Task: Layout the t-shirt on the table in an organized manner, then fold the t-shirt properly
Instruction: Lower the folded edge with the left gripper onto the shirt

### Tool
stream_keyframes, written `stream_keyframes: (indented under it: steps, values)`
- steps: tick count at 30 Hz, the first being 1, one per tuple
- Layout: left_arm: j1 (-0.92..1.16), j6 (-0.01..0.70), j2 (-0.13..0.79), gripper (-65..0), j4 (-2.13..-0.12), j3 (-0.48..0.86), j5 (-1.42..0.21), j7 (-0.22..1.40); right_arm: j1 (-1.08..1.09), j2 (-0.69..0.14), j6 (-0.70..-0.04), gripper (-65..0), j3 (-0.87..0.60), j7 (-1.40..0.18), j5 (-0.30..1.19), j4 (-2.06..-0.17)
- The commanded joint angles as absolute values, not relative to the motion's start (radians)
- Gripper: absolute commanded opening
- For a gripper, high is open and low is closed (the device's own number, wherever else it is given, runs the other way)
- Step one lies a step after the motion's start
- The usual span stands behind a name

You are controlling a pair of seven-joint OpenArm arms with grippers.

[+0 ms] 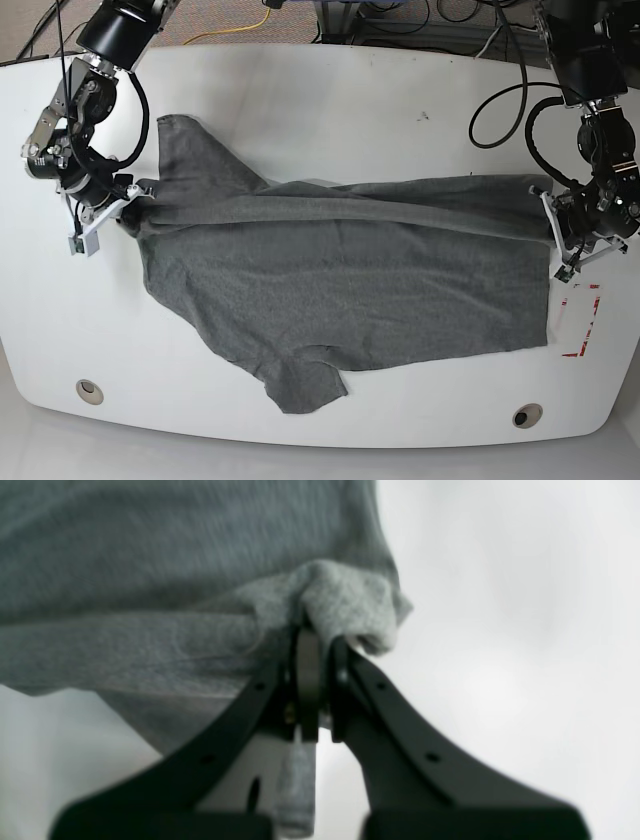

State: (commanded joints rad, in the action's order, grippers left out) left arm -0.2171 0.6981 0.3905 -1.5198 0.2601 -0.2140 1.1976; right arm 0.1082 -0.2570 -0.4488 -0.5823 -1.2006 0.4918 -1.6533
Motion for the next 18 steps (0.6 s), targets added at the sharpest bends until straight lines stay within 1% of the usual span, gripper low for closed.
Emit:
stream_keyframes:
  steps: [4,8,12,15,18]
  values:
    - [-0.245,0.698,0.394,-64.0,-1.445,0.229,-0.214,1.133,0.162,-0.259,-0.449,-65.0,-0.582,-1.194,0.492,-1.558]
    - [-0.271,0.698,0.417,-64.0,-1.363,0.174,-0.206,1.082,0.179,-0.275,-0.449,-65.0,-0.576,-1.121,0.492,-1.491]
    - [-0.291,0.698,0.418,-64.0,-1.305,0.159,-0.18,1.072,0.197,-0.283,-0.45,-65.0,-0.575,-1.073,0.492,-1.422]
    - [-0.297,0.698,0.418,-63.9,-1.282,0.159,-0.174,1.07,0.206,-0.306,-0.45,-65.0,-0.575,-1.063,0.492,-1.374]
    - [-0.298,0.698,0.42,-63.9,-1.265,0.159,-0.174,1.07,0.22,-0.312,-0.449,-64.5,-0.575,-1.052,0.492,-1.34]
